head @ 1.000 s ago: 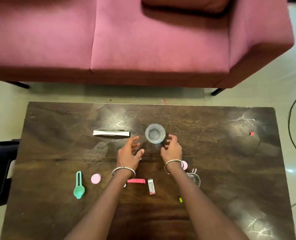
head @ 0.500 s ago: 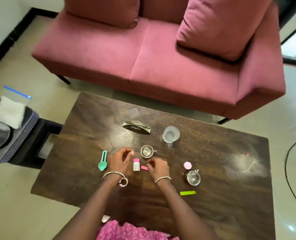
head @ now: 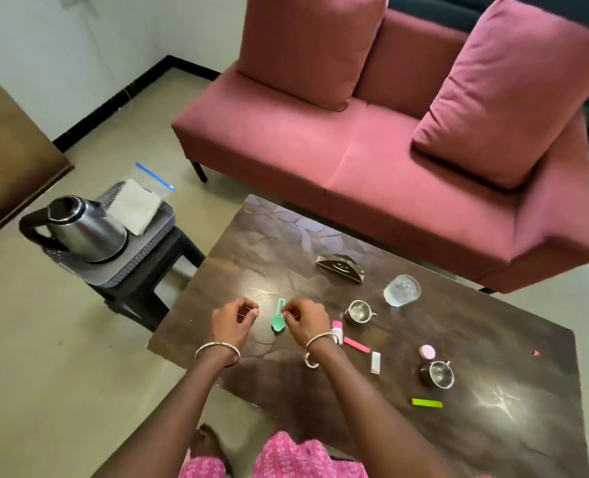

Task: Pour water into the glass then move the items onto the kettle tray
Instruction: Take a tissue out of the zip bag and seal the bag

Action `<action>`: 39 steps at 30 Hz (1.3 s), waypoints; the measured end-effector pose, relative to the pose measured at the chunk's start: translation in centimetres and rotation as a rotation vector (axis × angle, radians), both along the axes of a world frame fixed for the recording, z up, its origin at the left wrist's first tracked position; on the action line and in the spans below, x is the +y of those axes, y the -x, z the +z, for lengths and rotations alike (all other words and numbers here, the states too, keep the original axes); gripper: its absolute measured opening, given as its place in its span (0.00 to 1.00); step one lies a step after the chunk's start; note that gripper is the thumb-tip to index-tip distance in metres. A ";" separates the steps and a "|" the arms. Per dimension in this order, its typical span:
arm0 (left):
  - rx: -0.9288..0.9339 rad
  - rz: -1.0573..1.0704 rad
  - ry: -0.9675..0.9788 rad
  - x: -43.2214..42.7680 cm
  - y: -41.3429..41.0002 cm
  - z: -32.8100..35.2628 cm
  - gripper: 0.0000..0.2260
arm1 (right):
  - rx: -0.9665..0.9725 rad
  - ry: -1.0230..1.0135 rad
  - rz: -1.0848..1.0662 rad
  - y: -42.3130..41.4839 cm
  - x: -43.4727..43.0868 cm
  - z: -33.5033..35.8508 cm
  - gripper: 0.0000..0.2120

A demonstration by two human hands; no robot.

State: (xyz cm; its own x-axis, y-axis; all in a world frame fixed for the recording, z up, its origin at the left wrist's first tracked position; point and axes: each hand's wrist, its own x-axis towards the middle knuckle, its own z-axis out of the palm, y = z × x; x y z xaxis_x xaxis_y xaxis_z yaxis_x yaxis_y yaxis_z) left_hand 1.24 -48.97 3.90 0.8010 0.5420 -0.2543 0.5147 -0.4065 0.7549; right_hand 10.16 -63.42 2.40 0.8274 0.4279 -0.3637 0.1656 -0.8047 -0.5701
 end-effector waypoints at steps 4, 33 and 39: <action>-0.021 0.014 -0.007 5.3 3.7 1.2 0.02 | -0.012 -0.009 -0.002 3.7 5.5 0.3 0.08; -0.085 0.120 -0.074 43.1 3.9 2.1 0.04 | 0.056 -0.200 -0.025 1.0 43.5 -1.2 0.08; -0.071 0.077 -0.068 52.0 -2.8 1.3 0.05 | 0.053 -0.153 -0.192 -5.3 50.5 -4.0 0.08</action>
